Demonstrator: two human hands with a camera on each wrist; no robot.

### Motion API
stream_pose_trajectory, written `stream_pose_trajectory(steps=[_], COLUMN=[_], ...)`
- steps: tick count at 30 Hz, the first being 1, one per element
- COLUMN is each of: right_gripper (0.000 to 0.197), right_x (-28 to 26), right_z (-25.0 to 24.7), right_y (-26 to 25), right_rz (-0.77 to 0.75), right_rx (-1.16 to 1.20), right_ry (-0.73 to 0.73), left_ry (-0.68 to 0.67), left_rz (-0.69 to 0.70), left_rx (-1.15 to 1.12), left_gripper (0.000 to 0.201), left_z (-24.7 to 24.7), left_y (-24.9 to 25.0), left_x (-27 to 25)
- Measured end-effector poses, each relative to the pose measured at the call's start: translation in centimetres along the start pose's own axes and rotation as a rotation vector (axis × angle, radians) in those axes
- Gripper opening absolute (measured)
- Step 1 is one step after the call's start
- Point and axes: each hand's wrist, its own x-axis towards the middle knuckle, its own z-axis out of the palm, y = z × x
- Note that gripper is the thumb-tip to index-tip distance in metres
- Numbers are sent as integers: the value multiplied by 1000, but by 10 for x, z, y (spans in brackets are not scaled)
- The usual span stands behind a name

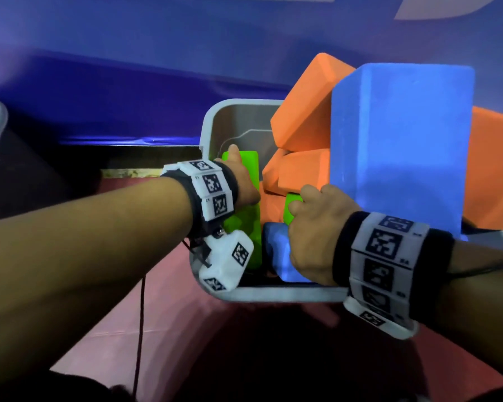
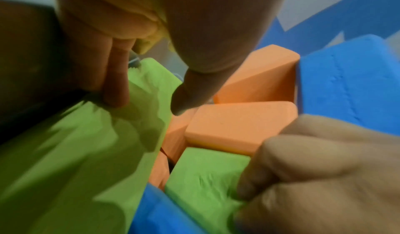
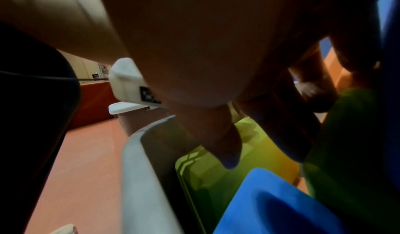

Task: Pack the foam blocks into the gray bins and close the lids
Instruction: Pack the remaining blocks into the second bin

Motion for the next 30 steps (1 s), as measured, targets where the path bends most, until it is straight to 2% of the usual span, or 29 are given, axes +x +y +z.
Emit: stream_pose_trajectory(steps=[3, 7, 9, 12, 14, 18, 20, 22, 26, 30], right_gripper=[23, 26, 23, 13, 14, 16, 11, 18, 40, 40], right_x=[3, 4, 5, 5, 5, 6, 6, 7, 9, 17], right_z=[-1, -3, 0, 0, 0, 1, -1, -4, -17, -25], right_y=[2, 5, 6, 6, 7, 8, 10, 12, 19, 24], right_rz=[15, -1, -7, 4, 4, -9, -1, 11, 126, 240], right_rx=[28, 76, 85, 104, 110, 127, 176, 227, 471, 807], right_ry=[46, -23, -38, -22, -23, -19, -2, 7, -61, -40], left_ry=[16, -60, -56, 58, 112, 123, 130, 159, 280, 480], left_rz=[61, 34, 38, 40, 2, -24, 5, 51, 110, 309], left_rx=[-120, 8, 53, 63, 63, 93, 97, 64, -102, -249], left_gripper=[87, 111, 119, 103, 96, 85, 89, 93, 82, 83], left_z=[-2, 9, 9, 7, 6, -2, -13, -26, -43, -67], left_y=[8, 13, 17, 21, 26, 29, 26, 20, 4, -4], left_x=[10, 20, 28, 37, 36, 23, 15, 5, -23, -40])
